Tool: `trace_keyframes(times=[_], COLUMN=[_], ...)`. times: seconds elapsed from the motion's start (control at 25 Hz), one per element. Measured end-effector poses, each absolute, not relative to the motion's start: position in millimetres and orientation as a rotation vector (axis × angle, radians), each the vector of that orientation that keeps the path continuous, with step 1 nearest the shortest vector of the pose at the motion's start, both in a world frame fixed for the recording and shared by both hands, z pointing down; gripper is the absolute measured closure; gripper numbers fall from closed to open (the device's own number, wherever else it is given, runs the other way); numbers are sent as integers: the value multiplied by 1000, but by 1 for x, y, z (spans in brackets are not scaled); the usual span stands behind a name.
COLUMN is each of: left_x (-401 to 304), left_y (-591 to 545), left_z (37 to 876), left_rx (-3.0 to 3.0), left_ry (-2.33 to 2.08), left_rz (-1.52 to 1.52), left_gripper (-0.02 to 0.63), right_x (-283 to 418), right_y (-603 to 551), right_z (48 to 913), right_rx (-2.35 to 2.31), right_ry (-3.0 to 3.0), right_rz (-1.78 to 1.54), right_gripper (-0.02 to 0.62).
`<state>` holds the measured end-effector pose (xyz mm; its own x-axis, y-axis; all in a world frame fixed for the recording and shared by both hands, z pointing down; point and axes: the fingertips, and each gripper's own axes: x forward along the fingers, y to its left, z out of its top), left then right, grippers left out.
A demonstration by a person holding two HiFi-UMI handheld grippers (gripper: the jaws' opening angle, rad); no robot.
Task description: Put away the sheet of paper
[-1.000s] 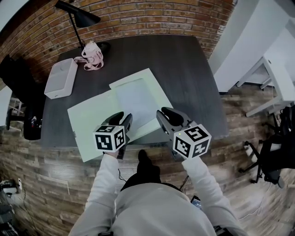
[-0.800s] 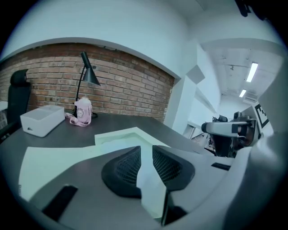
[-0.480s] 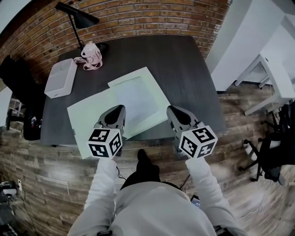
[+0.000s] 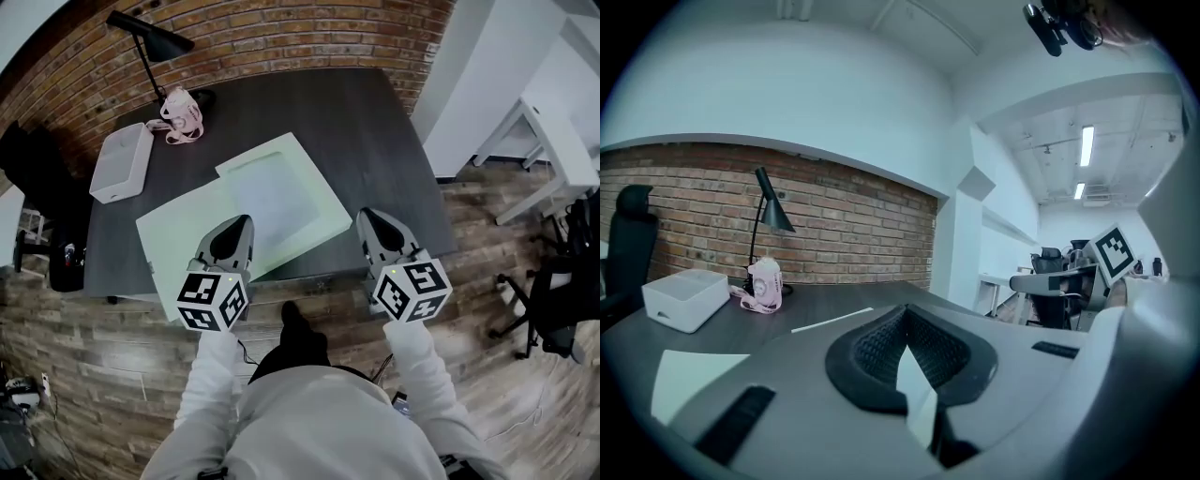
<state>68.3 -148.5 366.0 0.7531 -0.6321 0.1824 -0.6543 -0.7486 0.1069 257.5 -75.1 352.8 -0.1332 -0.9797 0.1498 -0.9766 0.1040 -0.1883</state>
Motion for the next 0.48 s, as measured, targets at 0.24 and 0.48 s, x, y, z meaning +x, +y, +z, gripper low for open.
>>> trace_keyframes(times=[0.24,0.48], left_x=[69,66], left_y=[-139,-134], left_z=[363,360], left_rx=[2797,2812], left_ry=[-1021,-1020], left_rz=[162,143], left_gripper=[588,588], right_x=[274,280], right_y=[-57,-43], right_z=[357,366], right_rx=[-2140,-2182], right_ry=[2239,2195], right_rz=[-354,-377], right_gripper=[569,569])
